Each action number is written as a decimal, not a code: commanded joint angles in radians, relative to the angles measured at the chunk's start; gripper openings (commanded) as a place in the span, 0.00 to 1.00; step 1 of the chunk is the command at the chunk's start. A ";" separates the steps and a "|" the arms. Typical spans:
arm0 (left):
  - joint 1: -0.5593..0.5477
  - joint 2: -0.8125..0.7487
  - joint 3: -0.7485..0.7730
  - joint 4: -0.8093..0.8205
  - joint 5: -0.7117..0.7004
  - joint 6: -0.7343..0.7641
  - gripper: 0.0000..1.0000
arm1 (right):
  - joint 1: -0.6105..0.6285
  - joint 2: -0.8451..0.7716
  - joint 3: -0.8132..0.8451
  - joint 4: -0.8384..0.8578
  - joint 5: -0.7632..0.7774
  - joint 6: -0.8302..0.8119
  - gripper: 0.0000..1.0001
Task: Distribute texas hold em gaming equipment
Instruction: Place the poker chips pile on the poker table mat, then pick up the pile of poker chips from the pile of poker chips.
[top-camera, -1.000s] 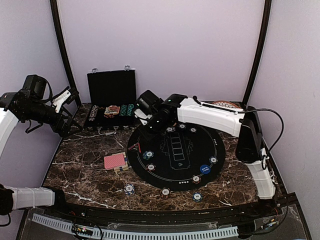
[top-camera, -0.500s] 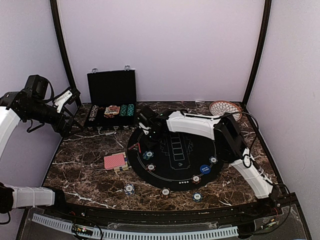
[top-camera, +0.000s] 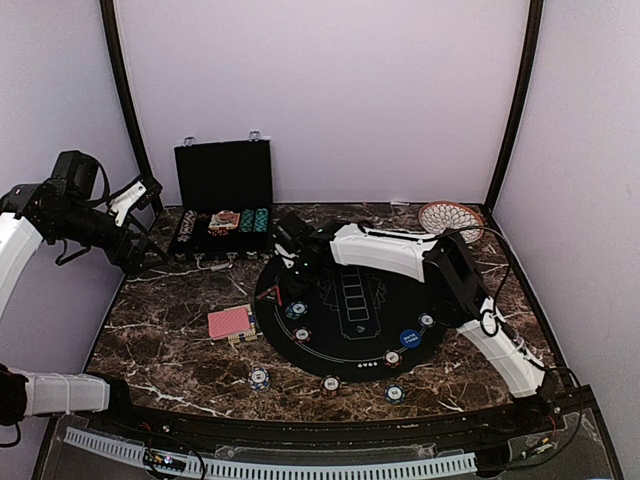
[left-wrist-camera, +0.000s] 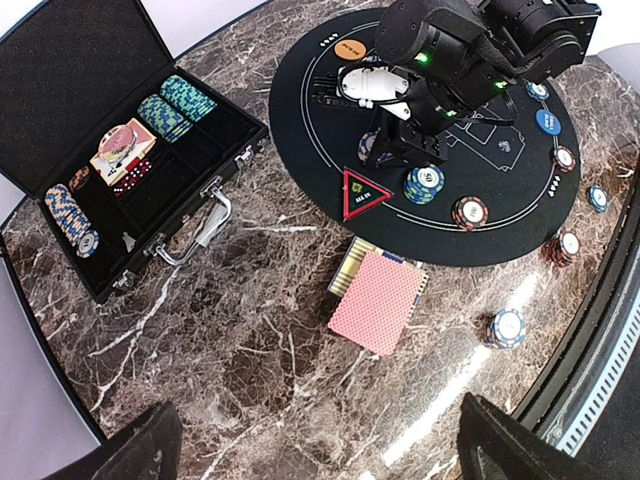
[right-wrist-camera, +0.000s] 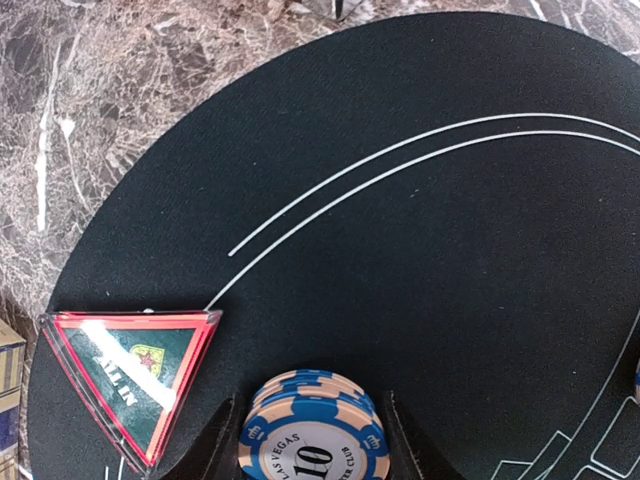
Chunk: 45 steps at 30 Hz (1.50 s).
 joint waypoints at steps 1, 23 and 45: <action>-0.005 -0.010 -0.020 0.006 0.005 0.016 0.99 | 0.000 0.019 0.030 0.006 -0.016 0.012 0.33; -0.005 -0.018 0.017 -0.019 0.003 0.008 0.99 | 0.254 -0.367 -0.197 -0.015 0.077 -0.057 0.74; -0.005 -0.106 0.015 -0.078 0.007 -0.002 0.99 | 0.420 -0.228 -0.248 -0.060 -0.060 -0.133 0.89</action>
